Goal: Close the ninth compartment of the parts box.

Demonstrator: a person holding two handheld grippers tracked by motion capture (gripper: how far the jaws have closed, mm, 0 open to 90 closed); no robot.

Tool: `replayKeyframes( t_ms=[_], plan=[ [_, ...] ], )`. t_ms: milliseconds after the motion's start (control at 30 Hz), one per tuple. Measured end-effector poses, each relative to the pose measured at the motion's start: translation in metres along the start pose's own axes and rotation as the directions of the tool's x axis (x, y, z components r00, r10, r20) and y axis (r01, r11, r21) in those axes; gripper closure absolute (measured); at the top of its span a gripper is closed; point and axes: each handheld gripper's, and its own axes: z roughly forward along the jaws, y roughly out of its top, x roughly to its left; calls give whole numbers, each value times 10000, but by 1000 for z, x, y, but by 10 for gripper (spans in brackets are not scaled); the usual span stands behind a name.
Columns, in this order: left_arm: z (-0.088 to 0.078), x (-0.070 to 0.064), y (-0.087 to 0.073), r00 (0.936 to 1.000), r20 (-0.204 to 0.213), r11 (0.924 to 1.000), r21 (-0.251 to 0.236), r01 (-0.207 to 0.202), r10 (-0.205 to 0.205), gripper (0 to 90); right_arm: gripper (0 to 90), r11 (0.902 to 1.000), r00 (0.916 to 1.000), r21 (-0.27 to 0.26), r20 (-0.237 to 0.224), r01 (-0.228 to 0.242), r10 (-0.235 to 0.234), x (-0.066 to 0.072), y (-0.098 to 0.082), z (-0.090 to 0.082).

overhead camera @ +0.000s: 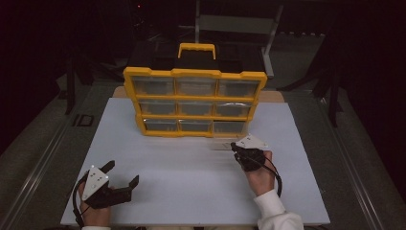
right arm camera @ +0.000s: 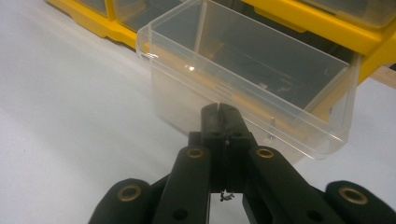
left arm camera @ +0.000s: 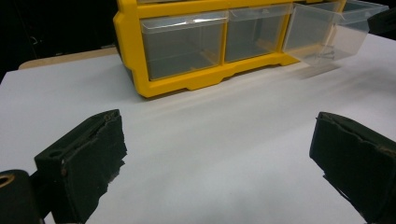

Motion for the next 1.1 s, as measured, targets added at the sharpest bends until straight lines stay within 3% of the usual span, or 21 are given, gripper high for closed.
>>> replayKeyframes(
  t_ms=[1100],
  plan=[
    [0,0,0,10000,10,10000,-23,-7,7,35,900,9984,9984,-41,-117,-558,557,-9,10,13]
  ],
)
